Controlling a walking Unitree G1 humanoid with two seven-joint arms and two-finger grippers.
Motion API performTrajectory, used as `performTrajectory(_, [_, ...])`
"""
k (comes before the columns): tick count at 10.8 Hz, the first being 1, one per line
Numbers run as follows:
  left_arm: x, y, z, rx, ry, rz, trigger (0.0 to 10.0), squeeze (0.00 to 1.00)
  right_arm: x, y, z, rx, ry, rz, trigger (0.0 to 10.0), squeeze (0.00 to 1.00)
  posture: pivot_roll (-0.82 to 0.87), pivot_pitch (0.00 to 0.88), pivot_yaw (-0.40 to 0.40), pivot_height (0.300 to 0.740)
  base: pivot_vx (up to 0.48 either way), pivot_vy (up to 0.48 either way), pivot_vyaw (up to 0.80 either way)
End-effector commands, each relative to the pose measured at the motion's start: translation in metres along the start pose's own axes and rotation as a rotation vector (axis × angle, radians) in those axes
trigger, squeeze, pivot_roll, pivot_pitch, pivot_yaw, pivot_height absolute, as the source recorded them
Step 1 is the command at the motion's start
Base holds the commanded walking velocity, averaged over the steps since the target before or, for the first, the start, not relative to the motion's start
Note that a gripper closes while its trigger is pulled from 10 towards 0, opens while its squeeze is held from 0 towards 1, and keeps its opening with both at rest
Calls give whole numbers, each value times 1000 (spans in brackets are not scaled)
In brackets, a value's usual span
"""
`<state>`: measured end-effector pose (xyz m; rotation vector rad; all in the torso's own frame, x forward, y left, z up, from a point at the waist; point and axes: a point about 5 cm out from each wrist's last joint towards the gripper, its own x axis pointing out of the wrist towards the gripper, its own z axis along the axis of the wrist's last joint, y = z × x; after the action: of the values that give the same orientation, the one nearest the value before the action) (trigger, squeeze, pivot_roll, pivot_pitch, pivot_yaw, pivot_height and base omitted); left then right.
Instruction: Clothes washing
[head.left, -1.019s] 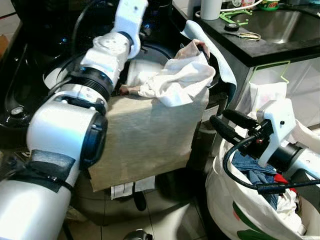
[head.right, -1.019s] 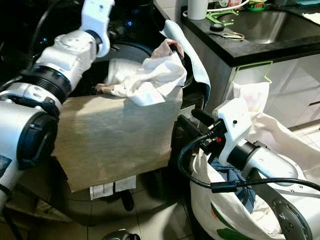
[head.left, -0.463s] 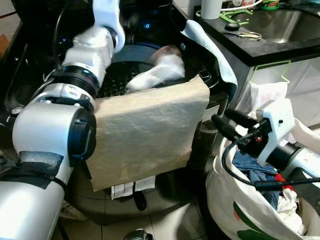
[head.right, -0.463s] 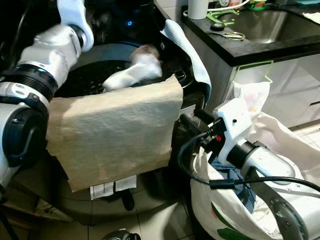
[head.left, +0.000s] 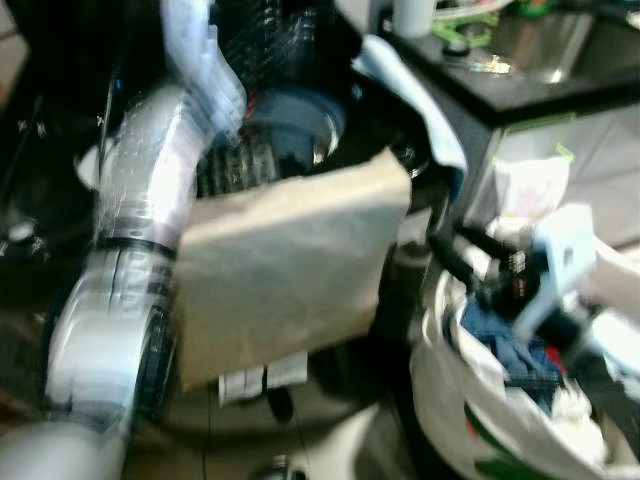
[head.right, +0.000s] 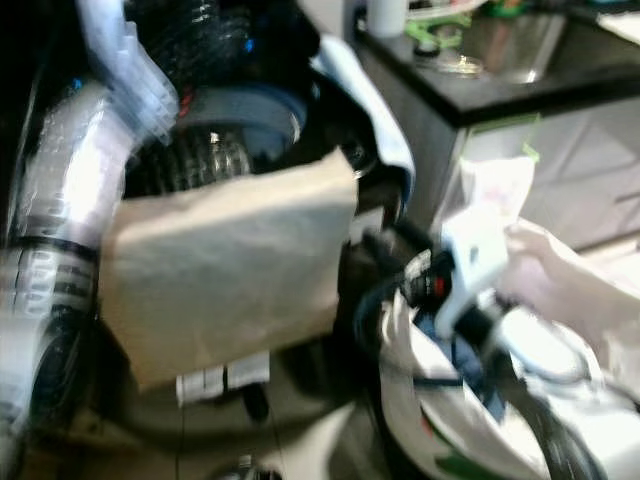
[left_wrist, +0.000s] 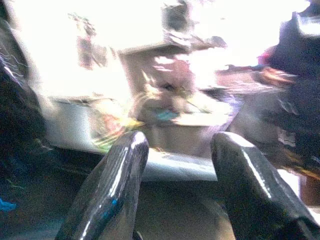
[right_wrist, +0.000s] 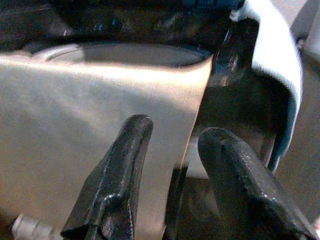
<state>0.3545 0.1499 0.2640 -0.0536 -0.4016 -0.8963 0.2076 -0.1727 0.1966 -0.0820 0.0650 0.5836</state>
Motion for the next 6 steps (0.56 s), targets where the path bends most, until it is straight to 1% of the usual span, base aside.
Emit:
performTrajectory(1, [-3, -20, 12, 16, -18, -126, 10000, 0, -3, 2, 3, -21, -5, 13, 10000, 0, -75, 20, 109, 740, 0, 0, 0])
performTrajectory(2, [-26, -50, 3, -25, 19, -205, 10000, 0, -11, -3, -8, -29, 59, -19, 10000, 0, -76, 23, 104, 740, 0, 0, 0])
performTrajectory(3, [-32, -57, 3, -49, 20, -217, 10000, 0, -13, -4, -11, -31, 75, -26, 10000, 0, -76, 24, 104, 740, 0, 0, 0])
performTrajectory(4, [-43, -69, 1, -112, 18, -225, 10000, 0, -16, -13, -18, -23, 110, -88, 10000, 0, -78, 24, 102, 740, 0, 0, 0])
performTrajectory(5, [-54, -81, -1, -155, 43, -237, 10000, 0, -19, -23, -23, -11, 127, -150, 10000, 988, -81, 26, 99, 740, 0, 0, 0])
performTrajectory(6, [-58, -86, -4, -164, 60, -238, 10000, 0, -20, -26, -24, -6, 131, -168, 10000, 1000, -79, 27, 98, 740, 0, 0, 0])
